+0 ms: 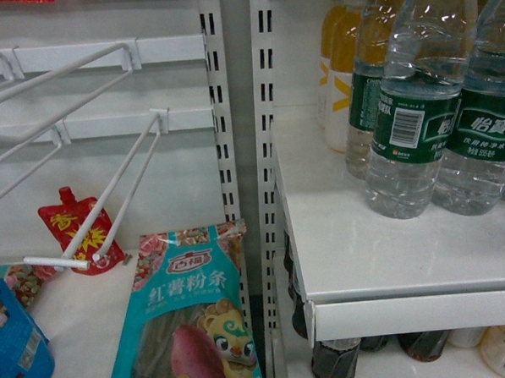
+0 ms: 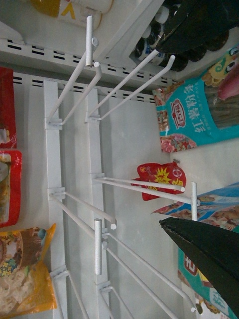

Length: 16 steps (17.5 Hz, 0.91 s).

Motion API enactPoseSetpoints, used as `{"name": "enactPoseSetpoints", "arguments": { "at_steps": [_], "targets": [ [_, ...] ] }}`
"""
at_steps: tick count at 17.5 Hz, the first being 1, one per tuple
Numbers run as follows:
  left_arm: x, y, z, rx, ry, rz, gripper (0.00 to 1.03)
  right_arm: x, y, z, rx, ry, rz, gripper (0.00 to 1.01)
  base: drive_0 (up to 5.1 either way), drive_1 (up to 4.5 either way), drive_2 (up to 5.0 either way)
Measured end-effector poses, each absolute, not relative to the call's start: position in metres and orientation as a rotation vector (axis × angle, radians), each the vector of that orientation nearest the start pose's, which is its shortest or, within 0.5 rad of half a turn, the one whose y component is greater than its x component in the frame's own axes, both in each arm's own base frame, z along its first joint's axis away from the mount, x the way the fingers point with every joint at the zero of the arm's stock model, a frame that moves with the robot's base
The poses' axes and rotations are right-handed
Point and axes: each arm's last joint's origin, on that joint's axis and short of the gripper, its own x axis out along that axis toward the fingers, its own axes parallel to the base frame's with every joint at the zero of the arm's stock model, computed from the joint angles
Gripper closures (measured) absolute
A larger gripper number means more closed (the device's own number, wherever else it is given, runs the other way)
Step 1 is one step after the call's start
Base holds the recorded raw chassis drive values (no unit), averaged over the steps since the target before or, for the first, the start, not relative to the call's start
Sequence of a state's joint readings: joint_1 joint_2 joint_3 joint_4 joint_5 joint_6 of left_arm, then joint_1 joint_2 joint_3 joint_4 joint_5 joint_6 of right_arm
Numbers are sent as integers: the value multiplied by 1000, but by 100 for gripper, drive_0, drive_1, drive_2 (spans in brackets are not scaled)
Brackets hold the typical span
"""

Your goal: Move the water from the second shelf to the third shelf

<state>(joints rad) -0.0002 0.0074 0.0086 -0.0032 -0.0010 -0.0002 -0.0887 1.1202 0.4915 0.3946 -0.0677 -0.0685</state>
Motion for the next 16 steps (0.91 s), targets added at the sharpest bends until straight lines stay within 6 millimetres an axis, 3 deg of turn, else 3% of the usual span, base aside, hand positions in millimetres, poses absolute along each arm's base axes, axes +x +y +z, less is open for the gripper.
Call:
{"name": "enactPoseSetpoints", "arguments": {
  "at_steps": [6, 7, 8, 10, 13, 15, 16],
  "targets": [
    [98, 0, 166, 0, 2, 1, 5, 183, -16, 239, -28, 206, 22, 3, 0, 0, 0],
    [98, 0, 166, 0, 2, 1, 5, 174, -15, 242, -26, 124, 13, 7, 0, 0, 0],
    [98, 0, 166, 0, 2, 1, 5, 160, -13, 243, -26, 31, 1, 17, 0, 0, 0],
    [98, 0, 166, 0, 2, 1, 5, 134, -1, 228, -16, 46, 3, 38, 0, 0, 0],
    [98, 0, 166, 0, 2, 0, 5, 99, 0, 217, -15, 11, 0, 74, 0, 0, 0],
    [98, 0, 166, 0, 2, 0, 5, 97, 0, 210, -16, -13, 0, 100, 0, 0, 0],
    [98, 0, 166, 0, 2, 0, 5, 97, 0, 207, -14, -7, 0, 99, 0, 0, 0]
  ]
}}
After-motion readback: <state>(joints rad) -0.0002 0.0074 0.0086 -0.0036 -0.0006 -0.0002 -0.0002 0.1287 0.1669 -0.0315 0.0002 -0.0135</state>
